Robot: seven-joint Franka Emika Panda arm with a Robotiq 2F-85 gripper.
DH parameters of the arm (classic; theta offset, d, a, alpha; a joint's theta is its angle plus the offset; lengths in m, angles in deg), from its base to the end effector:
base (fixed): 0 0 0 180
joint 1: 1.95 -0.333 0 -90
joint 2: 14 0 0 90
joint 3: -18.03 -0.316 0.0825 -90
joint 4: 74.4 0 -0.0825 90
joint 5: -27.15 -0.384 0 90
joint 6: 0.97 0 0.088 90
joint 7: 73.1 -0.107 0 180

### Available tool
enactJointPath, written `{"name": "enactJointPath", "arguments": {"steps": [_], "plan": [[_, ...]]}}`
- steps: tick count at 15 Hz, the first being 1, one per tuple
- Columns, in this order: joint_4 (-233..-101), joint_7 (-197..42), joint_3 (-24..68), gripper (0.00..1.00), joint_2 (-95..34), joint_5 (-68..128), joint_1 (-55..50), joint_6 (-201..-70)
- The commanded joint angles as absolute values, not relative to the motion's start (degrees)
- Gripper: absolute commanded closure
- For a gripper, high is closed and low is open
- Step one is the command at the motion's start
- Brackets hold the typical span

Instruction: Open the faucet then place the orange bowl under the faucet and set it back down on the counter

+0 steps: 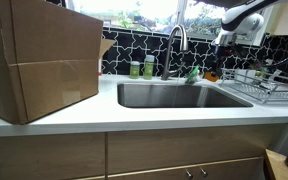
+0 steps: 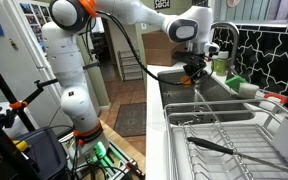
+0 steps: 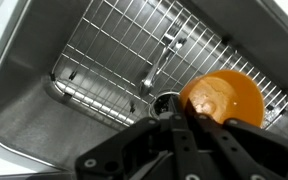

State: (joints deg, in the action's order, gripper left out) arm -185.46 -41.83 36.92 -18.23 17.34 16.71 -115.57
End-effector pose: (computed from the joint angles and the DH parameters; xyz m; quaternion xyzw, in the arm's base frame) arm 0.4638 -0.3395 0.4474 -0.9938 0.0901 -0.0341 0.0562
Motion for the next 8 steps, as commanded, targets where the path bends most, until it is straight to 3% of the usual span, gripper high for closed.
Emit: {"name": "enactJointPath", "arguments": {"steps": [1,8], "plan": [[-179.4,-43.6,36.0,0.99,-24.3,10.3,18.1,-116.5],[-170.6,-47.6,32.2,0.99,-31.7,1.0,19.6,-115.7]]}}
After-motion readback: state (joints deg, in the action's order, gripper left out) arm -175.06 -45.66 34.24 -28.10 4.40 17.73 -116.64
